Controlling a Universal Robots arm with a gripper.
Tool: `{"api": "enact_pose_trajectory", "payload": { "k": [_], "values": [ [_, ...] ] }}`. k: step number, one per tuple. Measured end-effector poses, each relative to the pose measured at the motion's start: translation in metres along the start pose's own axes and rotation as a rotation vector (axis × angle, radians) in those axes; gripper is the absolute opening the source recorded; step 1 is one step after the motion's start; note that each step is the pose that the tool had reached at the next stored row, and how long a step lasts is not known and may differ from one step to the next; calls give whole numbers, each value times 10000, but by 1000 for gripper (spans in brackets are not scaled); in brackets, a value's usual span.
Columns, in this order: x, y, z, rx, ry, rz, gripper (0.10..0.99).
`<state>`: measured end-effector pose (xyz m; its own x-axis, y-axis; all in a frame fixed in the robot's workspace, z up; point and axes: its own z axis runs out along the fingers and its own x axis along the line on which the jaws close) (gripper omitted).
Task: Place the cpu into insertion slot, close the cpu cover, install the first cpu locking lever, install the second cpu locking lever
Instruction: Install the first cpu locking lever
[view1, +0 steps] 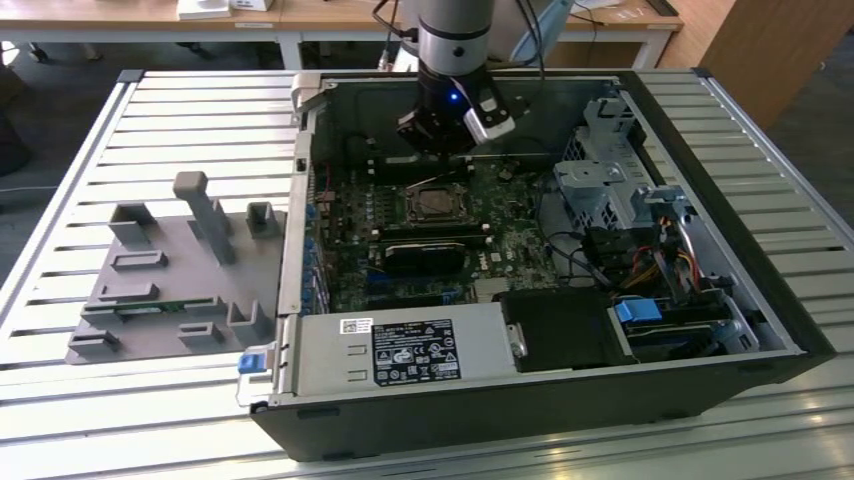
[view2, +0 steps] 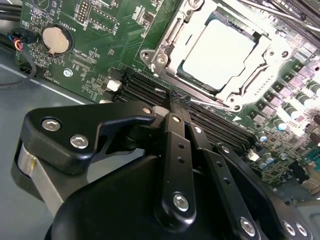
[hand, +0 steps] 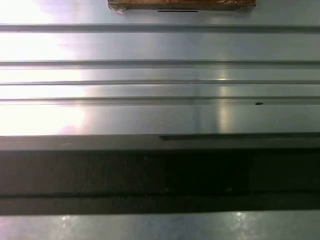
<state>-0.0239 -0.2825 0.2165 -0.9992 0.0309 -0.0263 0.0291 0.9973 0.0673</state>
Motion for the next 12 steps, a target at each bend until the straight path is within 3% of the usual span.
{"api": "enact_pose_trajectory", "payload": {
  "k": [12],
  "values": [
    [-38,-5,90,0,9,0,106]
  ]
}}
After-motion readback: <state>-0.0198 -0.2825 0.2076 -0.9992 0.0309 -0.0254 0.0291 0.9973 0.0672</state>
